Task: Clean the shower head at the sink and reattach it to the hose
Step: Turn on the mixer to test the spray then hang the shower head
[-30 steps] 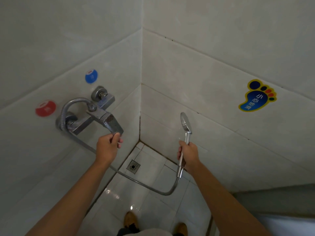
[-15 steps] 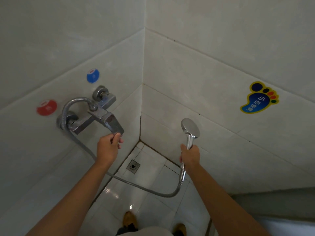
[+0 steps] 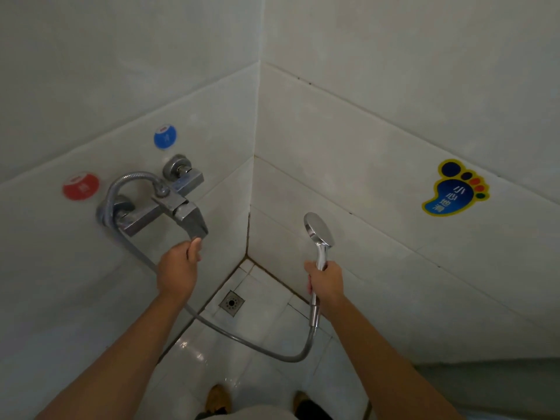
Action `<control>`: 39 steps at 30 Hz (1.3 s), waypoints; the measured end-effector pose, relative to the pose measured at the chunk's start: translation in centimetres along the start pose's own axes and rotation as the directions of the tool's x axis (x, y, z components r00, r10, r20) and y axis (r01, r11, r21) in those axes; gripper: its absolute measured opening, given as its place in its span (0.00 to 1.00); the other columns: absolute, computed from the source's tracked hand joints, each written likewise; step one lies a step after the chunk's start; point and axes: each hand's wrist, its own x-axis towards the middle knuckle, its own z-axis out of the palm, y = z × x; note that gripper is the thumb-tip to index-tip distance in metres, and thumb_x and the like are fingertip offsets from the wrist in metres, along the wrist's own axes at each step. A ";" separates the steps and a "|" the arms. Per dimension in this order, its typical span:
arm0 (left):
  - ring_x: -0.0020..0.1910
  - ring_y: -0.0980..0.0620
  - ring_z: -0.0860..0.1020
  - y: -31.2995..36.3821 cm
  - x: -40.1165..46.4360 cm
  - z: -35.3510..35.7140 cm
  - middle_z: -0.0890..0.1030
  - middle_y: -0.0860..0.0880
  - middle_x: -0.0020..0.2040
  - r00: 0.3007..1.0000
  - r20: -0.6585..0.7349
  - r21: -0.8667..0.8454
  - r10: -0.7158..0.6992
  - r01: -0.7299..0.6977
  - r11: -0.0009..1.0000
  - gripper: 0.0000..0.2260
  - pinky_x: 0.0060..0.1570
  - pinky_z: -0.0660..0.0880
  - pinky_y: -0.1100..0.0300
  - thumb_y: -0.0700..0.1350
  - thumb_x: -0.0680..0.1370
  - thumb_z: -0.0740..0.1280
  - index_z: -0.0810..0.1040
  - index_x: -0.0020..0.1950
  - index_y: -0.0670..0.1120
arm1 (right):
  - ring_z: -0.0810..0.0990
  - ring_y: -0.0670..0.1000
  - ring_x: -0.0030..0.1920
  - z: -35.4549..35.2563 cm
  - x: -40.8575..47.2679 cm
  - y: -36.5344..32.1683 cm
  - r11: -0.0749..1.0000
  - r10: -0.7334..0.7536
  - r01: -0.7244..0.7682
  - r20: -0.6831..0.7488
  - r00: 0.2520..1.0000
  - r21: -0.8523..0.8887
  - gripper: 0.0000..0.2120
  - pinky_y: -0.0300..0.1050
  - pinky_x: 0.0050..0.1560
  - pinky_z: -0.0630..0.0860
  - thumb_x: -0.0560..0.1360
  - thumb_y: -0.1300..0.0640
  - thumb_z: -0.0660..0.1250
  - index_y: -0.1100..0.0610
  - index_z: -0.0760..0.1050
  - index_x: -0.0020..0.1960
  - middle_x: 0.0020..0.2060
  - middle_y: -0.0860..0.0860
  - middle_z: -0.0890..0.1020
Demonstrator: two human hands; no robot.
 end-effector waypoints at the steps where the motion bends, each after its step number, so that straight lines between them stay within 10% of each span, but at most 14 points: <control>1: 0.40 0.44 0.80 0.2 -0.5 0.3 0.83 0.42 0.41 0.997 -0.011 -0.010 -0.075 0.075 0.997 0.16 0.43 0.73 0.55 0.45 0.82 0.59 0.83 0.46 0.39 | 0.70 0.50 0.23 0.0 0.3 0.1 0.999 -0.017 0.017 0.009 1.000 -0.034 0.08 0.40 0.22 0.68 0.75 0.59 0.69 0.61 0.70 0.44 0.32 0.59 0.73; 6: 0.43 0.39 0.82 0.5 -5.5 4.0 0.83 0.35 0.41 0.895 0.161 -0.080 -0.416 0.432 0.898 0.17 0.46 0.76 0.51 0.37 0.79 0.59 0.81 0.34 0.40 | 0.73 0.48 0.24 0.1 0.1 0.1 0.996 -0.006 0.018 0.132 0.991 -0.087 0.04 0.39 0.22 0.72 0.80 0.62 0.61 0.63 0.70 0.49 0.33 0.59 0.74; 11: 0.26 0.52 0.75 4.7 -12.6 8.3 0.78 0.44 0.33 0.790 0.454 -0.236 -0.412 0.553 0.799 0.11 0.29 0.72 0.61 0.33 0.80 0.57 0.77 0.44 0.41 | 0.81 0.54 0.34 -0.3 -0.2 0.5 0.989 -0.038 0.088 0.360 0.932 -0.122 0.07 0.45 0.37 0.79 0.82 0.60 0.58 0.64 0.69 0.51 0.36 0.56 0.80; 16: 0.44 0.54 0.79 9.6 -14.2 9.8 0.82 0.47 0.49 0.789 0.540 -0.265 -0.292 0.489 0.831 0.08 0.38 0.74 0.65 0.42 0.81 0.61 0.78 0.56 0.45 | 0.83 0.49 0.46 -1.5 -0.5 -0.4 0.938 -0.075 0.266 0.622 0.779 -0.221 0.10 0.43 0.47 0.79 0.83 0.52 0.60 0.58 0.72 0.57 0.49 0.56 0.84; 27: 0.49 0.53 0.78 14.1 -16.7 6.7 0.80 0.46 0.50 0.897 0.404 -0.561 -0.178 0.397 0.726 0.11 0.51 0.77 0.63 0.36 0.81 0.61 0.75 0.62 0.39 | 0.82 0.49 0.50 -3.3 -2.4 -7.3 0.888 -0.062 0.448 0.940 0.334 -0.101 0.11 0.36 0.35 0.78 0.84 0.59 0.56 0.61 0.73 0.63 0.61 0.53 0.80; 31: 0.45 0.57 0.79 16.2 -16.6 5.4 0.80 0.50 0.47 0.958 0.239 -0.550 -0.156 0.266 0.792 0.09 0.48 0.79 0.65 0.35 0.81 0.60 0.76 0.58 0.43 | 0.82 0.52 0.58 -3.6 -3.1 -10.0 0.878 -0.058 0.472 0.960 0.274 -0.081 0.14 0.51 0.51 0.83 0.84 0.53 0.57 0.56 0.71 0.67 0.60 0.52 0.81; 35: 0.41 0.63 0.77 17.9 -15.5 3.5 0.79 0.52 0.45 0.994 0.016 -0.491 -0.108 0.102 0.865 0.11 0.43 0.76 0.69 0.32 0.80 0.59 0.76 0.58 0.43 | 0.82 0.46 0.50 -2.9 -4.5 -12.2 0.817 -0.173 0.576 0.950 0.258 -0.008 0.14 0.36 0.45 0.78 0.82 0.55 0.61 0.57 0.73 0.67 0.56 0.53 0.81; 39: 0.43 0.71 0.77 20.0 -14.0 0.9 0.78 0.57 0.46 0.983 -0.180 -0.407 -0.035 -0.042 0.912 0.13 0.43 0.72 0.74 0.30 0.78 0.60 0.75 0.54 0.47 | 0.82 0.57 0.53 -1.7 -6.2 -14.5 0.738 -0.347 0.666 0.905 0.245 0.103 0.09 0.48 0.55 0.79 0.77 0.62 0.68 0.59 0.77 0.57 0.52 0.61 0.83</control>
